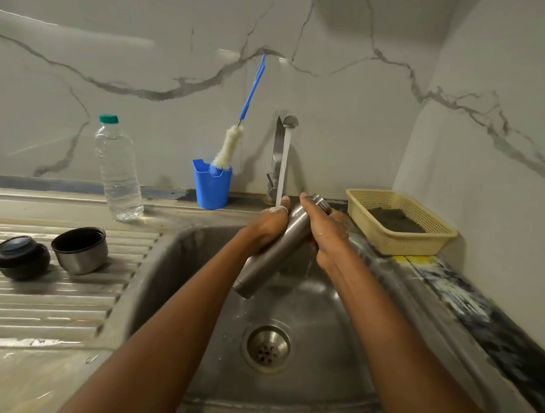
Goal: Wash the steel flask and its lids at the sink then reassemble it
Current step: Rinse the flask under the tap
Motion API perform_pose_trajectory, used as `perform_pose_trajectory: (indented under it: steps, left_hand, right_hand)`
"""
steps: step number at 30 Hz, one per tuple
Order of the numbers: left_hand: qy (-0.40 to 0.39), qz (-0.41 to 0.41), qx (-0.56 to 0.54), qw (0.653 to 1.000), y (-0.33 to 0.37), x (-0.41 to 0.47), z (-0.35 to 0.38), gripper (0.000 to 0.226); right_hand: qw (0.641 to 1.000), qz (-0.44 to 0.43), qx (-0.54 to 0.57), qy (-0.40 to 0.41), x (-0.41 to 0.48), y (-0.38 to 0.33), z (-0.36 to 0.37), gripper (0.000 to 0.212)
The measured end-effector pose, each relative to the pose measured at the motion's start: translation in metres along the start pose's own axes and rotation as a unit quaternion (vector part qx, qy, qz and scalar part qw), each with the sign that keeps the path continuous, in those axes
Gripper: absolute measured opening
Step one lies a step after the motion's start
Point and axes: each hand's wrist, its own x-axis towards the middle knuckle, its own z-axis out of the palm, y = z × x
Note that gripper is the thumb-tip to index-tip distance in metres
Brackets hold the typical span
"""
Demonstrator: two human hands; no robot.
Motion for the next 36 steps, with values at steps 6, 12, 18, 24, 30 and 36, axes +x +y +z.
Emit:
perform_pose_trajectory:
  steps: [6,12,18,24,30,36]
  left_hand:
    - [-0.122,0.010,0.020,0.992,-0.009,-0.006,-0.013,0.081]
    - [0.010,-0.019,-0.279,0.960,-0.029,-0.001,-0.013,0.075]
    - [0.006,-0.034,-0.360,0.932,-0.023,-0.007,-0.019,0.065]
    - [0.054,-0.043,-0.387,0.920,-0.019,-0.009,-0.012,0.073]
    - [0.082,-0.029,-0.481,0.873,-0.024,-0.006,-0.017,0.068]
    - [0.063,-0.023,-0.369,0.927,-0.021,-0.002,-0.005,0.085]
  right_hand:
    - [0.999,0.028,0.029,-0.008,0.000,-0.004,0.003,0.058]
    - [0.982,0.032,-0.100,-0.158,-0.024,0.012,0.030,0.089]
    - [0.949,-0.068,-0.200,-0.233,-0.025,0.017,0.013,0.085]
    - [0.800,-0.315,-0.507,-0.058,-0.030,0.030,0.018,0.090]
    - [0.917,-0.067,-0.301,-0.255,-0.033,0.004,-0.003,0.072]
    - [0.880,-0.222,-0.411,-0.088,-0.026,0.026,0.011,0.078]
